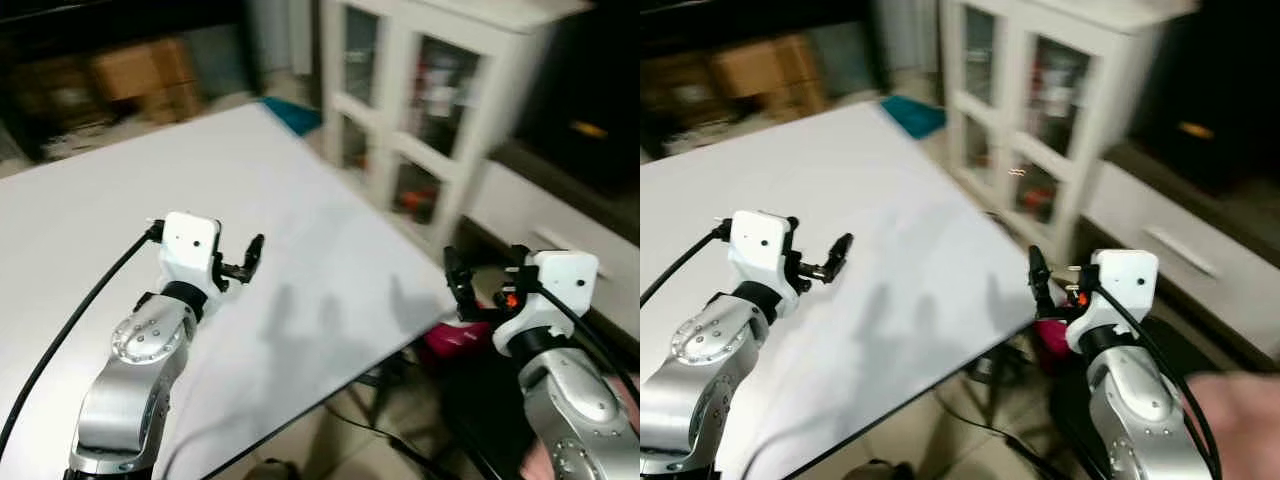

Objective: Setting the table

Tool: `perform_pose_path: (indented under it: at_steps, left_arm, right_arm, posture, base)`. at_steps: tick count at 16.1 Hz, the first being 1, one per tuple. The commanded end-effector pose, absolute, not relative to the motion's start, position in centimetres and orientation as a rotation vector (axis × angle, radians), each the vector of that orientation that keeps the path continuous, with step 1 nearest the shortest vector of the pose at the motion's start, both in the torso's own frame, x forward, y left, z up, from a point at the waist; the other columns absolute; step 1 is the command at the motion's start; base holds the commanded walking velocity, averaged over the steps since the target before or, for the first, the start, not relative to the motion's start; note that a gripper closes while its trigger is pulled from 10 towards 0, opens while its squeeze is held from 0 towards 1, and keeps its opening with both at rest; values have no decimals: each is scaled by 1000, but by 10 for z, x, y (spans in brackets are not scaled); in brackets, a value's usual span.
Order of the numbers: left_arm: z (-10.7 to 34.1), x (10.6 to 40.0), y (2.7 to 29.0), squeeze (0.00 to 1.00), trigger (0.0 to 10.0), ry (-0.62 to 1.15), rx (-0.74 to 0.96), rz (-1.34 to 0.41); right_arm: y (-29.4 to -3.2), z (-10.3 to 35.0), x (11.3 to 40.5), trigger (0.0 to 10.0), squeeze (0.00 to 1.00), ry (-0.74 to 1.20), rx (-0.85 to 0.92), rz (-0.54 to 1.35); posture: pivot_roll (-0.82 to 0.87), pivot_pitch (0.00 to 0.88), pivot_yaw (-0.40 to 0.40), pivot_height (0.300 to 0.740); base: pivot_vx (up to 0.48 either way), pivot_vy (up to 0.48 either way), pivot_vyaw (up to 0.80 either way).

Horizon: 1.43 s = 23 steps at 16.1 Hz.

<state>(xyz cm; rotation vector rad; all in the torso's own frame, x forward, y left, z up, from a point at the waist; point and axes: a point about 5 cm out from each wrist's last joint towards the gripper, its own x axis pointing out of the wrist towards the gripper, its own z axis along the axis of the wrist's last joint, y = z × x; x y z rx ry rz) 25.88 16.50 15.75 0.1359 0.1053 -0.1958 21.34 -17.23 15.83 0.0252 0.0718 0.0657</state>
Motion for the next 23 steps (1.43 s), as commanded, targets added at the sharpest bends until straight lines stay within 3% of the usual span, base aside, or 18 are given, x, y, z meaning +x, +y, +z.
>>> perform_pose_path:
  at_steps: [1,4,5,6,7,13,23]
  left_arm:
    - [163,259,164,1000,10000,81,128,-183]
    - [160,261,155,1000,10000,76,157,-206]
    - [158,262,155,949,10000,82,179,-199]
    - [156,262,155,827,10000,95,159,-187]
    - [156,264,157,0,10000,96,164,-168]
    - [157,264,159,0,10000,76,242,-133]
    - [155,264,156,0,10000,78,221,-141]
  right_arm:
    - [-175,158,212,10000,1000,67,28,40]
    - [-172,159,211,10000,1000,59,40,44]
    - [-169,159,212,10000,1000,59,31,50]
    - [-168,159,212,10000,1000,61,31,58]
    - [-167,160,214,10000,1000,60,13,73]
    - [-167,159,220,10000,1000,71,-20,85]
    - [-170,159,222,10000,1000,55,9,33]
  posture:
    - [29,0,94,740]
    - [18,0,120,740]
    - [14,0,123,740]
    - [14,0,123,740]
    - [15,0,116,740]
    - [36,0,91,740]
    - [28,0,95,740]
  base:
    - [0,0,800]
    - [0,0,800]
    - [0,0,800]
    - [0,0,800]
    - [0,0,800]
    - [0,0,800]
    - [0,60,800]
